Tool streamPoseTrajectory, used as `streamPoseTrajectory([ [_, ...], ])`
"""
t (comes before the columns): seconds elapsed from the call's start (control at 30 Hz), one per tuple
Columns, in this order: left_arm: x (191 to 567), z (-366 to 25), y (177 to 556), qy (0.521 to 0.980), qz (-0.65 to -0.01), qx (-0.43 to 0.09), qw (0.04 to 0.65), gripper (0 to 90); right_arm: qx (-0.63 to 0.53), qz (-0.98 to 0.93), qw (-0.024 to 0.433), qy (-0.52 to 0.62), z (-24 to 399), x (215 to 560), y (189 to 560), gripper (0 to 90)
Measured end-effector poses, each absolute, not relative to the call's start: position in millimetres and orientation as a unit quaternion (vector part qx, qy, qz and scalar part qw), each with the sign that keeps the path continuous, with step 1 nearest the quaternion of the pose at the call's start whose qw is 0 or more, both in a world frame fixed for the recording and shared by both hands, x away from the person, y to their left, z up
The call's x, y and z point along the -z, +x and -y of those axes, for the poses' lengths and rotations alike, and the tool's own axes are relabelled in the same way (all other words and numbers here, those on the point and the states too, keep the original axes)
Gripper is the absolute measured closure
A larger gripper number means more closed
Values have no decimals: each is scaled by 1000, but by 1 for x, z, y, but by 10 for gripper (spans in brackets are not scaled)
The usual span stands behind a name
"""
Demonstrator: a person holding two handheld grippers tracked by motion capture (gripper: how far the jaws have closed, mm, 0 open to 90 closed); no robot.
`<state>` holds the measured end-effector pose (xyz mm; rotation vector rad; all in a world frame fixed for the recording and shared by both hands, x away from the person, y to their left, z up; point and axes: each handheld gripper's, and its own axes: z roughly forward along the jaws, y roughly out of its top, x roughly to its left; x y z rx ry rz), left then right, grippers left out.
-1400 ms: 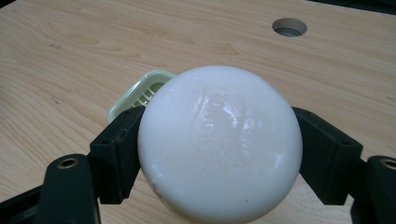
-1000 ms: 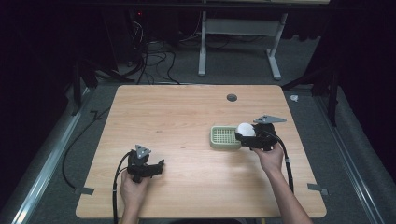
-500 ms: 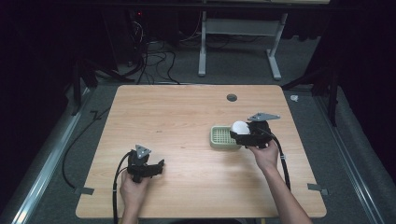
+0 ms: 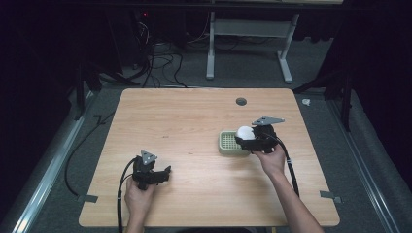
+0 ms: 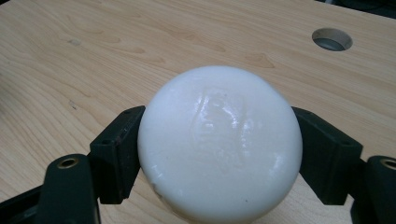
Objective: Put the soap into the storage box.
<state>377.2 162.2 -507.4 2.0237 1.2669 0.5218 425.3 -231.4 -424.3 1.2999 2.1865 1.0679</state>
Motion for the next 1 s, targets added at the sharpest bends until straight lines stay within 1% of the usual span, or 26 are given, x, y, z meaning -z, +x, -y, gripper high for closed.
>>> streamPoseTrajectory([
  [0.33, 507, -162, 377, 778, -487, -201, 342, 168, -373, -788, 193, 451, 218, 424, 432, 249],
  [0.8, 507, -162, 377, 778, -487, -201, 342, 168, -348, -797, 191, 456, 211, 443, 447, 249],
  [0.93, 507, -162, 377, 778, -487, -201, 342, 168, -334, -801, 201, 454, 209, 448, 449, 249],
  [1.0, 507, -162, 377, 778, -487, -201, 342, 168, -333, -802, 196, 456, 208, 451, 451, 249],
])
